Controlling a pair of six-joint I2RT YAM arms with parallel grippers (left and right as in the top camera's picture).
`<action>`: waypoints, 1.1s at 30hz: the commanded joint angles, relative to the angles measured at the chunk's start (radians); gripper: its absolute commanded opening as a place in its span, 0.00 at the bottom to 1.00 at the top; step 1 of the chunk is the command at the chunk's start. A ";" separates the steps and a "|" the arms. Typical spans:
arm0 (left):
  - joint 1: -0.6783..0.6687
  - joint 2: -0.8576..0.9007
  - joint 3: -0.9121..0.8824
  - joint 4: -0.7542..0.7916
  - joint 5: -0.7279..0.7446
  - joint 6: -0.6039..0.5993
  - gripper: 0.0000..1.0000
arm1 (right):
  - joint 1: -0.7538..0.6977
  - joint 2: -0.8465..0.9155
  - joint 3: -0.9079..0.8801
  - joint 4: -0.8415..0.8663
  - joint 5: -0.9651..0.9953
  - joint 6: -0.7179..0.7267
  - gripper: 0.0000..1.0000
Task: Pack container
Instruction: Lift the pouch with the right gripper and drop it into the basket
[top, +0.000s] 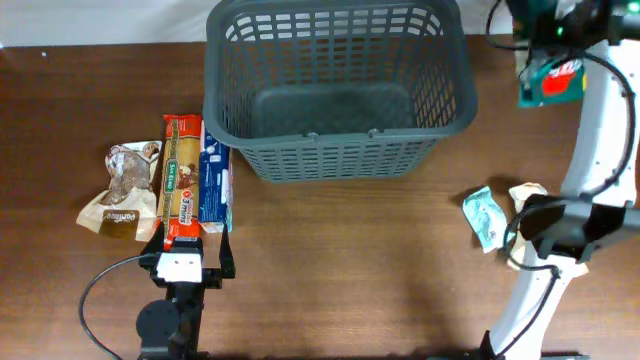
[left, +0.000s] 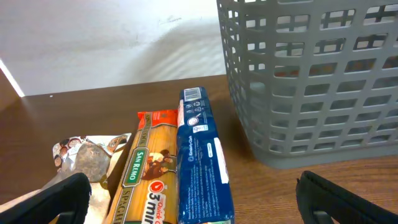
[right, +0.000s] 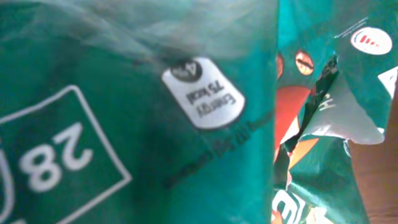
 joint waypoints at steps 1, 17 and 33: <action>-0.001 -0.006 -0.008 0.002 0.011 0.013 0.99 | 0.066 -0.068 0.217 -0.040 -0.029 -0.066 0.04; -0.001 -0.006 -0.008 0.002 0.011 0.013 0.99 | 0.486 -0.096 0.301 -0.120 -0.065 -0.118 0.04; -0.001 -0.006 -0.008 0.002 0.011 0.013 0.99 | 0.574 -0.092 -0.481 0.207 0.003 -0.118 0.04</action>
